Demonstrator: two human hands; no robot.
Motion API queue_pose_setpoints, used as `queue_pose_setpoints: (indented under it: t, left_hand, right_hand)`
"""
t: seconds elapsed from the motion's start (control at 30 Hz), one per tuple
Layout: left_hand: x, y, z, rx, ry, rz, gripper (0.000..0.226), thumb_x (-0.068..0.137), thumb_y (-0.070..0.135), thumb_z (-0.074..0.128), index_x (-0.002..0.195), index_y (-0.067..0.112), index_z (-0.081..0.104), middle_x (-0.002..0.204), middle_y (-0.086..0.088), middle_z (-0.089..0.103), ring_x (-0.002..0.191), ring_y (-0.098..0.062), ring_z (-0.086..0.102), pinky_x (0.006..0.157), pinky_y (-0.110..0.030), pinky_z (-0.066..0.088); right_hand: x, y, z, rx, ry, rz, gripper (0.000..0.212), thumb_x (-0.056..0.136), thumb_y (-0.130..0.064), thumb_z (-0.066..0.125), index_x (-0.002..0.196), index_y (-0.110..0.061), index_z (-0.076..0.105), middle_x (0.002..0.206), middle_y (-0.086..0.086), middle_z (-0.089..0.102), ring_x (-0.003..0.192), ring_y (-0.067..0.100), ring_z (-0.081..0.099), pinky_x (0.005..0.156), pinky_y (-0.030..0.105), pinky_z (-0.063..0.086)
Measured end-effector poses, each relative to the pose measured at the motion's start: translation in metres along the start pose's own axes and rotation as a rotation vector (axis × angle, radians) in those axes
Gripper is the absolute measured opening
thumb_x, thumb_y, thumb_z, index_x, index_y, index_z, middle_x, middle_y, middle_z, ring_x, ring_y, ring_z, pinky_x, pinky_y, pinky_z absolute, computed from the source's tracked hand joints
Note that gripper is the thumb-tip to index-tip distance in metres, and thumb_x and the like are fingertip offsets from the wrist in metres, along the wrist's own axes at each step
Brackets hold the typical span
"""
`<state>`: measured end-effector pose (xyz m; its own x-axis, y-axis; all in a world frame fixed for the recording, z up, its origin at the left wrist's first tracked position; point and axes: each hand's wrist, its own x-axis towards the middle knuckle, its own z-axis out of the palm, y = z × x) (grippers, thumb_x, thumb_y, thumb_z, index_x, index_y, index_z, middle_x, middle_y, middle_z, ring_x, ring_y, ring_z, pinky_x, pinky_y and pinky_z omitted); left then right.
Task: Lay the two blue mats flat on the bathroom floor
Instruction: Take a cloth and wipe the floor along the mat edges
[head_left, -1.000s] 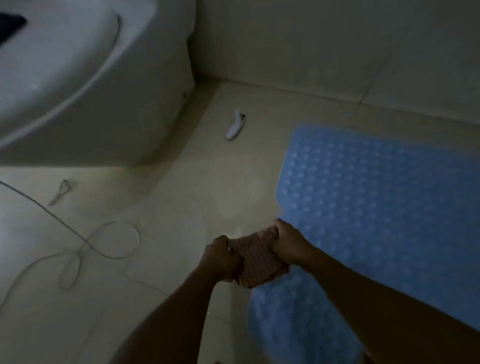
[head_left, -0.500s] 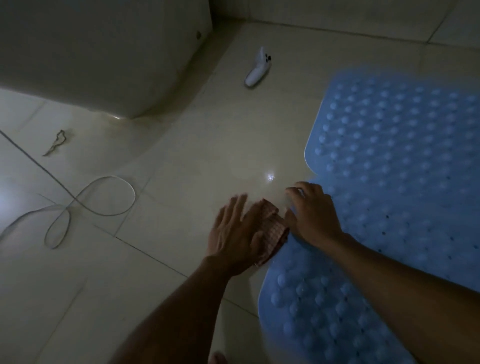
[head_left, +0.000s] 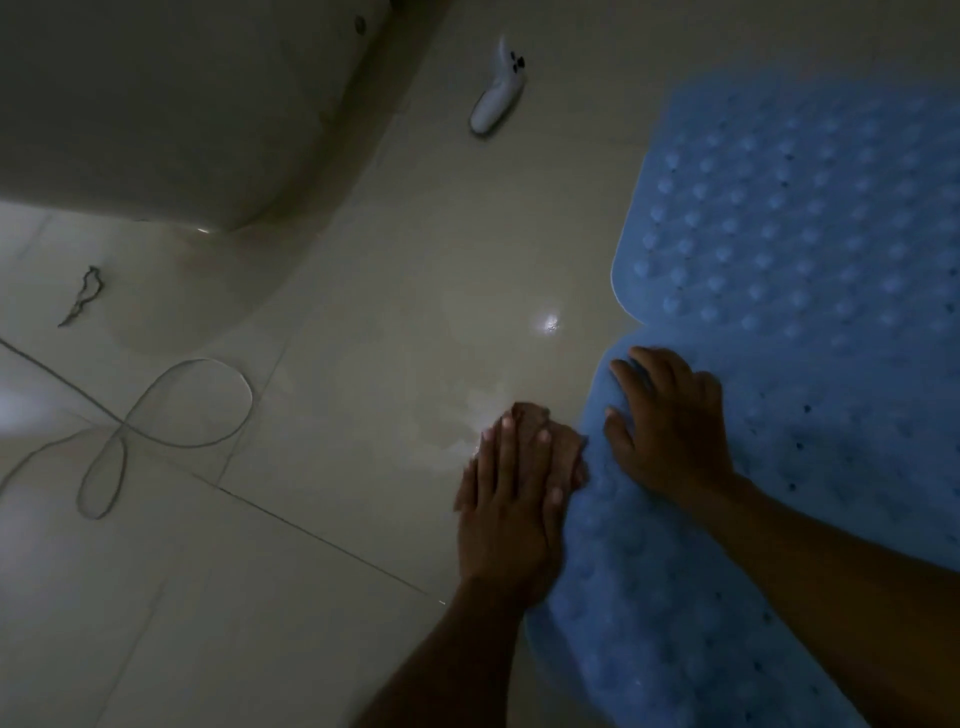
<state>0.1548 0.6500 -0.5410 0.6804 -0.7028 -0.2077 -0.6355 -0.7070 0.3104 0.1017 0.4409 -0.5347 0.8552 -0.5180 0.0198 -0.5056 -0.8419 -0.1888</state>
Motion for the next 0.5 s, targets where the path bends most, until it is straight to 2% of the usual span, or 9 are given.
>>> queue_pose_setpoints:
  t: [0.1, 0.23, 0.37, 0.5]
  left_hand:
    - [0.069, 0.020, -0.010, -0.040, -0.008, -0.023, 0.063, 0.106, 0.047, 0.021, 0.162, 0.034, -0.003, 0.170, -0.001, -0.017, 0.156, -0.022, -0.019, 0.123, -0.039, -0.013]
    - [0.159, 0.046, -0.019, -0.037, -0.028, -0.029, 0.063, 0.106, 0.048, 0.019, 0.162, 0.034, -0.006, 0.169, -0.001, -0.022, 0.155, -0.024, -0.022, 0.124, -0.043, -0.012]
    - [0.235, 0.072, -0.028, -0.026, -0.050, -0.016, 0.063, 0.107, 0.047, 0.019, 0.162, 0.033, -0.009, 0.168, -0.001, -0.024, 0.154, -0.023, -0.025, 0.123, -0.043, -0.015]
    - [0.266, 0.078, -0.031, 0.016, -0.006, 0.029, 0.062, 0.105, 0.048, 0.018, 0.161, 0.038, -0.007, 0.170, 0.000, -0.020, 0.155, -0.024, -0.021, 0.124, -0.044, -0.011]
  right_hand:
    - [0.025, 0.013, -0.004, 0.016, 0.066, 0.002, 0.047, 0.087, -0.036, 0.053, 0.128, -0.014, 0.058, 0.137, 0.009, 0.053, 0.128, 0.031, 0.047, 0.090, 0.046, 0.039]
    - [0.095, 0.057, -0.013, -0.004, 0.173, 0.068, 0.049, 0.087, -0.038, 0.050, 0.129, -0.015, 0.057, 0.138, 0.010, 0.052, 0.129, 0.032, 0.046, 0.092, 0.047, 0.038]
    - [0.172, 0.120, -0.022, -0.041, 0.156, 0.155, 0.059, 0.086, -0.045, 0.044, 0.135, -0.014, 0.049, 0.147, 0.012, 0.045, 0.137, 0.035, 0.038, 0.100, 0.053, 0.036]
    - [0.216, 0.178, -0.025, -0.053, 0.041, 0.290, 0.069, 0.089, -0.057, 0.029, 0.148, -0.022, 0.035, 0.161, 0.010, 0.025, 0.148, 0.033, 0.019, 0.113, 0.058, 0.022]
